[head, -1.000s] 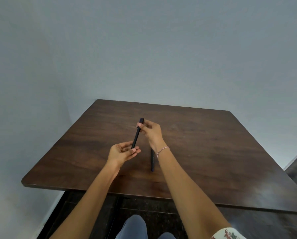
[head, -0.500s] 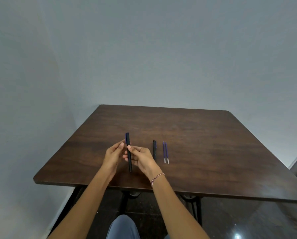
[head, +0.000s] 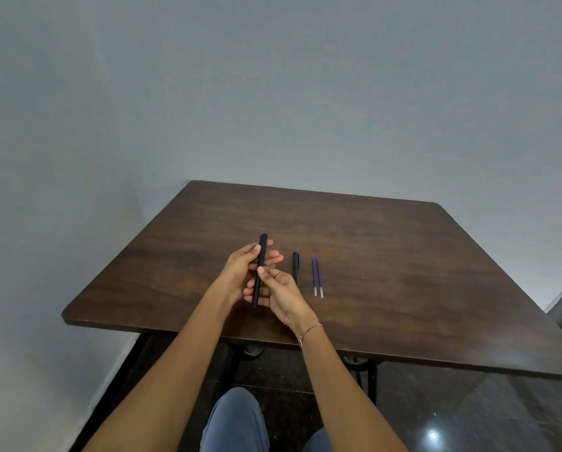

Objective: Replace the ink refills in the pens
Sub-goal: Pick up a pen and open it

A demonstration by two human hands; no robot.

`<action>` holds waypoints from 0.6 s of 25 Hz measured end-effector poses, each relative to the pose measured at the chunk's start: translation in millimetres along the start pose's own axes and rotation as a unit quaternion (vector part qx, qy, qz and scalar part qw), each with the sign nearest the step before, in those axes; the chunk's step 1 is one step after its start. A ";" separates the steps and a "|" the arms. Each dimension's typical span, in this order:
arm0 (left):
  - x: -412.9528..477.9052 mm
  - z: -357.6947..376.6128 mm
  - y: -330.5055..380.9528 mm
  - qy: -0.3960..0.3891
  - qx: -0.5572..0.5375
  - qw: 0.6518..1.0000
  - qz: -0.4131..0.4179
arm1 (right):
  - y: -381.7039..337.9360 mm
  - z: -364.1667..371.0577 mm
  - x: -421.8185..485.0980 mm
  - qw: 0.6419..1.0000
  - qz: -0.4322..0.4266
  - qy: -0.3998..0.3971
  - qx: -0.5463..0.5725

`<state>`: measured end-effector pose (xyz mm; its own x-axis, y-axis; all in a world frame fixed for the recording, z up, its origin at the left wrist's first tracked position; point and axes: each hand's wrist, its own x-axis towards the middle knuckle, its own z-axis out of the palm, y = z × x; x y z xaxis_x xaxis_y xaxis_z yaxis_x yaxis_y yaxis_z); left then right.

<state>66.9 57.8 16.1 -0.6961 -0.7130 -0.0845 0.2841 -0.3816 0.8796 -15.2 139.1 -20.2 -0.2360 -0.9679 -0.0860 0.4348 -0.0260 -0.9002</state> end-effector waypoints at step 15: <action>17.8 9.4 -4.7 0.041 0.103 0.994 0.023 | 5.8 2.4 2.5 0.997 -0.046 0.019 -0.067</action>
<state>46.9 52.5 14.9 -0.6269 -0.7758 -0.0715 0.1688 -0.2249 0.9597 -11.2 136.0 -24.6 -0.3035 -0.9527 -0.0139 0.2907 -0.0787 -0.9536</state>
